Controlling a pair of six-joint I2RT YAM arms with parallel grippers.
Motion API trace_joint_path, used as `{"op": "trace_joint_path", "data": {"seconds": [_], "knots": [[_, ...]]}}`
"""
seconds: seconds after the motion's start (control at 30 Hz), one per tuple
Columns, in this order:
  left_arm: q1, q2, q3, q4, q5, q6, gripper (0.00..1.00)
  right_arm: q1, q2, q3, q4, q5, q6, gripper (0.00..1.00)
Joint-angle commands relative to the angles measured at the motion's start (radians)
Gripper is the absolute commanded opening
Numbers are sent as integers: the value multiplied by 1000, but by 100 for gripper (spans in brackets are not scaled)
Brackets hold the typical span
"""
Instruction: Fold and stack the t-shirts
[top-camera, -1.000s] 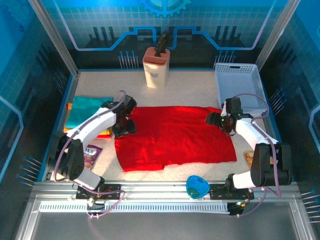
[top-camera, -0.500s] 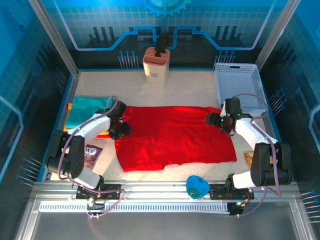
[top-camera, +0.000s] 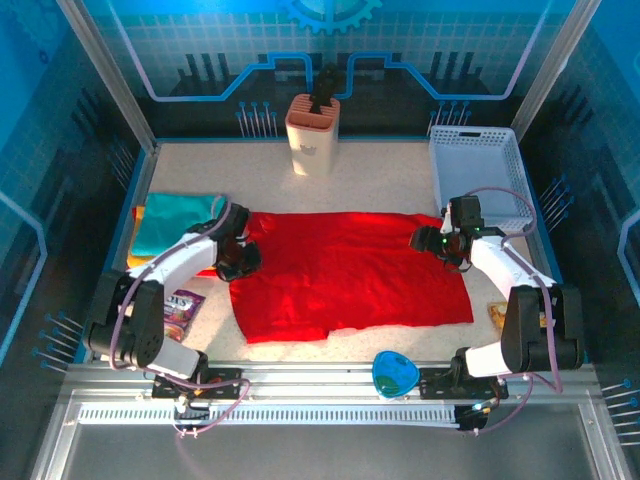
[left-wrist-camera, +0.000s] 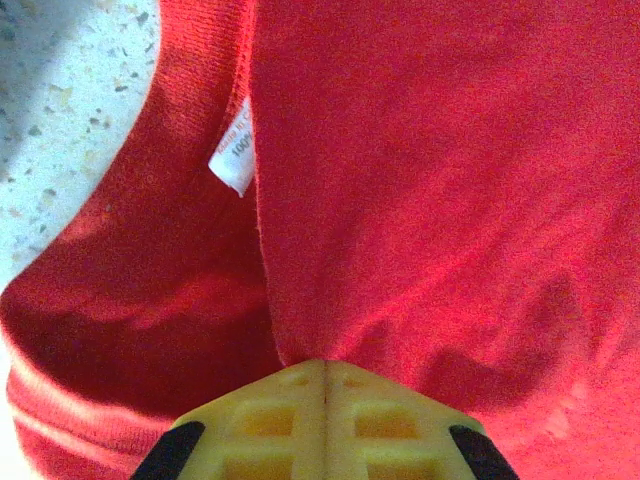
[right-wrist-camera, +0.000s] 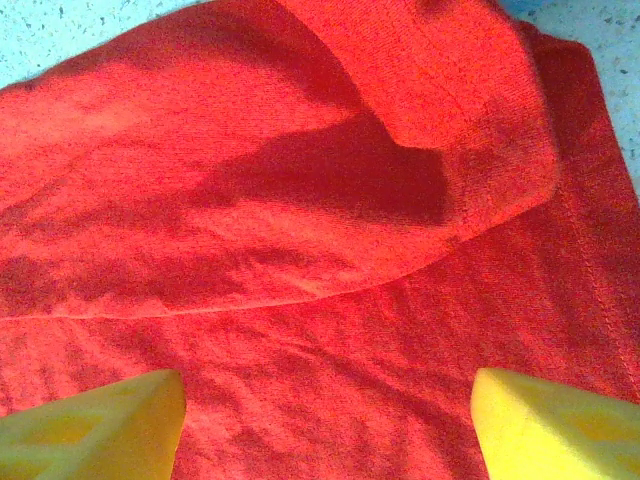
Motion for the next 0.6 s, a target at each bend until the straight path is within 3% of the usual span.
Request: {"op": "trace_joint_path", "data": {"seconds": [0.0, 0.17, 0.27, 0.33, 0.57], "knots": [[4, -60, 13, -82, 45, -29, 7, 16, 2, 14, -21, -16, -8, 76], [4, -72, 70, -151, 89, -20, 15, 16, 2, 9, -19, -16, -6, 76], [4, -53, 81, -164, 98, -12, 34, 15, 4, 3, -14, -16, -7, 76], [4, -38, 86, -175, 96, -7, 41, 16, 5, 4, -15, -17, -6, 76], [4, -40, 80, -179, 45, -3, 44, 16, 9, 5, -18, -16, -11, 76]]}}
